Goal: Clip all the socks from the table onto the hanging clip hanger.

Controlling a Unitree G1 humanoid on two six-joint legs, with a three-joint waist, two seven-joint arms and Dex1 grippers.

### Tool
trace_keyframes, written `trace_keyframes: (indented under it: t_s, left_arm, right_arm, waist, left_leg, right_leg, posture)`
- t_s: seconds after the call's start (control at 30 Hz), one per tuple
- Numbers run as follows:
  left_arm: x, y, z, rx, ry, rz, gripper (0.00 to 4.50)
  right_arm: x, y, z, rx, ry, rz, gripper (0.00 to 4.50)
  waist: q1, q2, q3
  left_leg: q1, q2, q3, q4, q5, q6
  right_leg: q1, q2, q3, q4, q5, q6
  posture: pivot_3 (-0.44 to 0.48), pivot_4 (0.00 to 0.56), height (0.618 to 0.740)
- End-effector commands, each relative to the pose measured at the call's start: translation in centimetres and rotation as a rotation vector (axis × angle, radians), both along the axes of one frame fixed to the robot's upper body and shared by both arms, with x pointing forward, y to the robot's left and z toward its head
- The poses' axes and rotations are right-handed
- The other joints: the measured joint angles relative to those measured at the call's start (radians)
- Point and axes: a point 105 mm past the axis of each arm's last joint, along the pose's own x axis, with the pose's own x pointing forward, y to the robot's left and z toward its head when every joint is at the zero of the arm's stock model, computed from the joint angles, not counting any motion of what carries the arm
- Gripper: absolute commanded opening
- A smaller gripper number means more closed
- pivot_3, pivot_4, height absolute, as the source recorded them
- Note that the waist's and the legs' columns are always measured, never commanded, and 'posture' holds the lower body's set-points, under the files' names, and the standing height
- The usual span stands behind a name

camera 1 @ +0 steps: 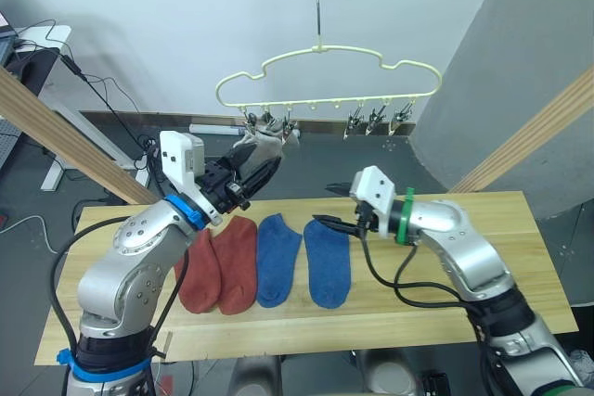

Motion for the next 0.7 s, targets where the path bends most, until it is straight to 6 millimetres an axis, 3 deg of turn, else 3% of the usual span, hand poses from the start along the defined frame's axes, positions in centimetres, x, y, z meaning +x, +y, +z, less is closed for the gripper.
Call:
trace_keyframes:
  t_s: [0.03, 0.33, 0.57, 0.7]
  left_arm:
    - [-1.0, -0.6, 1.3, 0.010, -0.139, 0.028, 2.85]
    - [-1.9, -2.2, -0.6, 0.011, -0.212, 0.075, 2.85]
    - [-1.3, -3.2, -0.8, -0.032, -0.241, 0.105, 2.85]
    - [-0.2, -3.6, -0.9, -0.037, -0.239, 0.176, 1.76]
  right_arm:
    - [-2.0, -1.4, 3.1, 0.065, -0.058, 0.041, 3.05]
    - [-4.0, -6.2, 6.7, 0.073, -0.050, 0.007, 3.05]
    - [-4.2, -6.4, 7.1, 0.062, -0.024, 0.000, 3.05]
    - [-4.2, -6.4, 7.4, 0.054, -0.026, -0.003, 3.08]
  waist:
    - [0.002, 0.000, 0.000]
    - [0.003, 0.000, 0.000]
    - [-0.001, 0.000, 0.000]
    - [-0.002, 0.000, 0.000]
  left_leg:
    - [0.000, 0.000, 0.000, 0.000, 0.000, 0.000]
    - [0.000, 0.000, 0.001, 0.000, 0.000, 0.001]
    - [0.000, 0.000, 0.002, 0.000, 0.000, 0.001]
    - [-0.001, 0.000, 0.002, 0.001, 0.000, 0.001]
  right_leg:
    - [0.000, 0.000, 0.000, 0.000, 0.000, 0.000]
    - [0.001, 0.000, 0.000, -0.001, 0.000, 0.000]
    - [0.001, 0.000, 0.000, -0.001, 0.000, 0.000]
    - [0.001, 0.000, 0.000, -0.001, 0.000, 0.000]
  posture:
    - [-0.181, 0.305, 0.740]
    - [-0.223, 0.308, 0.740]
    - [-0.253, 0.313, 0.740]
    - [-0.260, 0.312, 0.740]
